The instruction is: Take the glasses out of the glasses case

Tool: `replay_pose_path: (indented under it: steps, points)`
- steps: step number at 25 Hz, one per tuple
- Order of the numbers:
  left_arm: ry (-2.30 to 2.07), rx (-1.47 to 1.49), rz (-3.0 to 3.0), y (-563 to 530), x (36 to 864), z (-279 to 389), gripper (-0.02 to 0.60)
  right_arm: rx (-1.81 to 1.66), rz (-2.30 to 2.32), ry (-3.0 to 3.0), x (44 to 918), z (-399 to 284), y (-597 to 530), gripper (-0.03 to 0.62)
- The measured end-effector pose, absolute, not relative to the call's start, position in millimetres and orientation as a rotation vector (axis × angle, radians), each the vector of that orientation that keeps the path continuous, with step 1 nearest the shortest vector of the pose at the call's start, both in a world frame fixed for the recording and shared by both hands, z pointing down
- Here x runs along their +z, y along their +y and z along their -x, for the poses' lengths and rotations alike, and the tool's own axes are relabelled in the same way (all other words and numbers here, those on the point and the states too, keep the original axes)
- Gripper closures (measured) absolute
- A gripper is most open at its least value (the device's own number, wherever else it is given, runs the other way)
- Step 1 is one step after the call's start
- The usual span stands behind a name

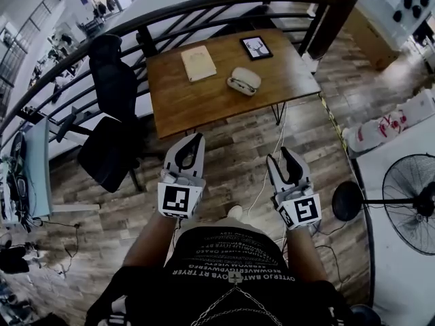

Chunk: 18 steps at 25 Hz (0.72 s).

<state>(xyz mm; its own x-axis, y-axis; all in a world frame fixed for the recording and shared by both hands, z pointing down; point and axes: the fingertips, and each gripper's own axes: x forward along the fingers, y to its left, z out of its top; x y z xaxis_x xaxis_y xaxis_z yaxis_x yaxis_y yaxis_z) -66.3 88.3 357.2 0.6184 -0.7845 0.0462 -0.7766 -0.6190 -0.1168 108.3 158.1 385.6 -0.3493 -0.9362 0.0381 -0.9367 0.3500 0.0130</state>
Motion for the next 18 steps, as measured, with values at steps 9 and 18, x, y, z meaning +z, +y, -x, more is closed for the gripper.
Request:
replay_pose_path:
  steps: [9,18]
  points:
    - [1.438,-0.181,2.654,79.6,365.6,62.9,0.554,0.030,-1.713,-2.589,389.0,-131.2,136.9,0.444]
    - [1.454,-0.176,2.650,80.0,360.9,66.1,0.554,0.042,-1.704,-2.606,392.2,-131.3,133.7,0.444]
